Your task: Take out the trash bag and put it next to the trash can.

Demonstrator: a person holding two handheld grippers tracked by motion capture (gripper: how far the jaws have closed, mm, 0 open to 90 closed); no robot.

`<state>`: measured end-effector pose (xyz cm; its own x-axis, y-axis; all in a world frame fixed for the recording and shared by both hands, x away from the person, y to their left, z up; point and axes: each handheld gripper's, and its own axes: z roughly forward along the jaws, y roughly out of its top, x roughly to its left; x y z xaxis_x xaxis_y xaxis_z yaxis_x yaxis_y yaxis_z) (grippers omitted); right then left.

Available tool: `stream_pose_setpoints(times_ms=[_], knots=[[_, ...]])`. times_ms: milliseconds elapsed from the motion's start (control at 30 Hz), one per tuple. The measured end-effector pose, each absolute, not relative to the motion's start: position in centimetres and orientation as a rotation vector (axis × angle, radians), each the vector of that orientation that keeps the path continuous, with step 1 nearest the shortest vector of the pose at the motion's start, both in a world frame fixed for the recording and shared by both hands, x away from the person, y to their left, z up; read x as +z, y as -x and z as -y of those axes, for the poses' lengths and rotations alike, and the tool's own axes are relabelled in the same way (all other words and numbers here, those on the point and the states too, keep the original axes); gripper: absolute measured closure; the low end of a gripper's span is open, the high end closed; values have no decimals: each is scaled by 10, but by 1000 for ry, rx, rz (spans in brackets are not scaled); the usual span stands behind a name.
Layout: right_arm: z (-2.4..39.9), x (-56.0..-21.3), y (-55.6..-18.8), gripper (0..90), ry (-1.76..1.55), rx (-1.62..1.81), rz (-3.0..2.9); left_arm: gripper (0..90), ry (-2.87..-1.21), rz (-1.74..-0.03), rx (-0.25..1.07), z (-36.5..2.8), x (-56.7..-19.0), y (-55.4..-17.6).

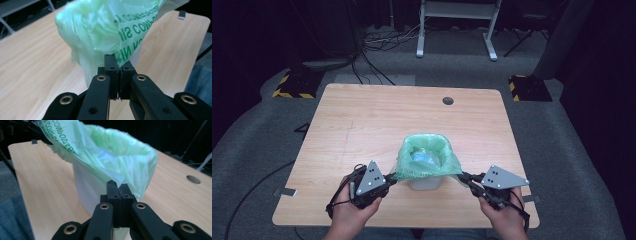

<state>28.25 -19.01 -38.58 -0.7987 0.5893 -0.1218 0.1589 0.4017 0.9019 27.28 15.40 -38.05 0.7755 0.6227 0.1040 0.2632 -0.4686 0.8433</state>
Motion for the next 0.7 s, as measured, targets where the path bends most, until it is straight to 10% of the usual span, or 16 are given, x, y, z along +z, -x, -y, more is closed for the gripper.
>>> stream_pose_setpoints(times_ms=[700], knots=[[182, -386, -360, 838, -784, 1319, -2240, 859, -2090, -800, 530, -150, -397, -332]])
